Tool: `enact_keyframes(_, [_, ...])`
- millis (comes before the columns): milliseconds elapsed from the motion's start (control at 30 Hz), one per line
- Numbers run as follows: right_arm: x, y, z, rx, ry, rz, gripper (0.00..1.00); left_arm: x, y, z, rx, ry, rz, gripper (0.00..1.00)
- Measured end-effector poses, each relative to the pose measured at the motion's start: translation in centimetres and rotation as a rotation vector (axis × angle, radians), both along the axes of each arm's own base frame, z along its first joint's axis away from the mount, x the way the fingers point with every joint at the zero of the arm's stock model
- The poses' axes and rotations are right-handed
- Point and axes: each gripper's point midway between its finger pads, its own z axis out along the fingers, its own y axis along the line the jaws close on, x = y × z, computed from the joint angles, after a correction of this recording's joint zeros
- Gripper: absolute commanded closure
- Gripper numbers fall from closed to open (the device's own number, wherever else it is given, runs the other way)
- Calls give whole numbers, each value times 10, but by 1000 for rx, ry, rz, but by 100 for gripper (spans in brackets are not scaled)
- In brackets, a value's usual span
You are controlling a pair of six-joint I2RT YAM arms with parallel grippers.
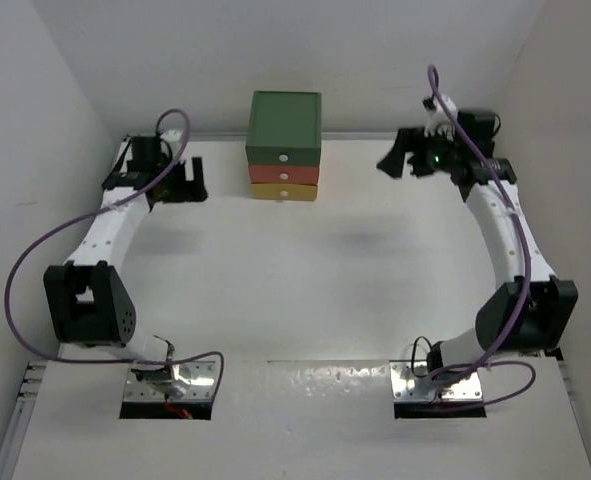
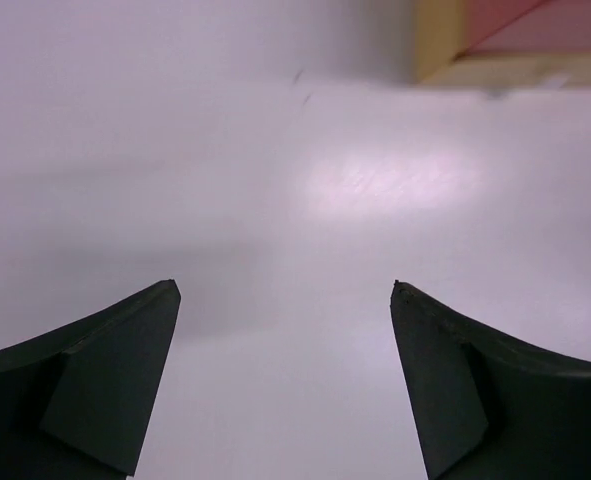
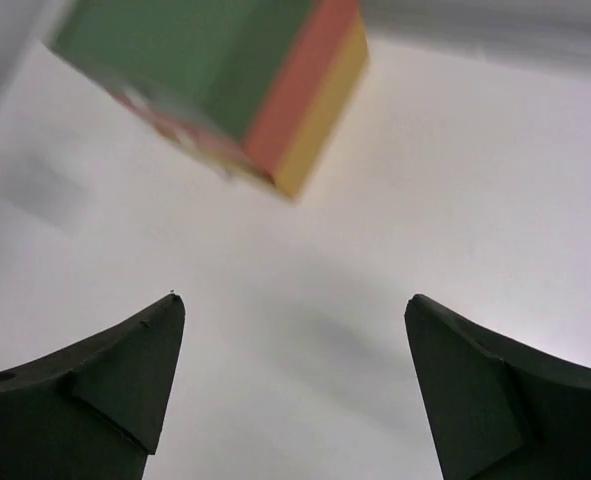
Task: Sort the stationery into containers
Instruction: Reset both arms
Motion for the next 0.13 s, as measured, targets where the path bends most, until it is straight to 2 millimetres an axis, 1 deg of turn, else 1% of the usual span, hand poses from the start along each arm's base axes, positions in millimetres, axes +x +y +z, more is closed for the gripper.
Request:
enact_keyframes(33, [-9, -12, -16, -19, 30, -16, 9, -12, 18, -11, 5, 36, 35, 7])
enact_keyframes(67, [-25, -23, -42, -41, 95, -29, 8, -27, 34, -20, 13, 69, 65, 7])
enact_keyframes(100, [-38, -33, -63, -56, 152, -40, 8, -41, 45, -26, 16, 97, 91, 7])
enact_keyframes(133, [-51, -41, -85, -71, 212, -51, 7, -51, 51, -29, 19, 108, 106, 6])
